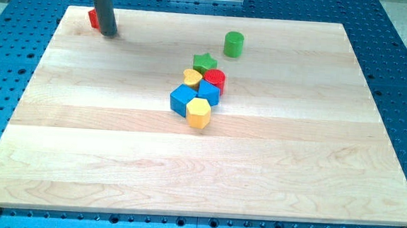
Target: Place your arm at the left of the cube
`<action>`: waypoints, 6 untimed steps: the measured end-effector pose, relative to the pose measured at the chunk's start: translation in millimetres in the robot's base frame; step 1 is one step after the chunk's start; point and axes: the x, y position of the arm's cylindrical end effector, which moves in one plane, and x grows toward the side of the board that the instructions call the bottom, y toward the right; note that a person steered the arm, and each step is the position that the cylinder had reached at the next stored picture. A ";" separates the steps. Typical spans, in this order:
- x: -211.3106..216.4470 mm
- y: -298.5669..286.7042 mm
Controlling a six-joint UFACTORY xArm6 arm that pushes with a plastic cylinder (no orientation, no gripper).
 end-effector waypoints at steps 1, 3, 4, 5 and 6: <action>22.2 56.4; 71.2 84.1; 144.2 88.8; 204.3 112.9; 206.7 168.7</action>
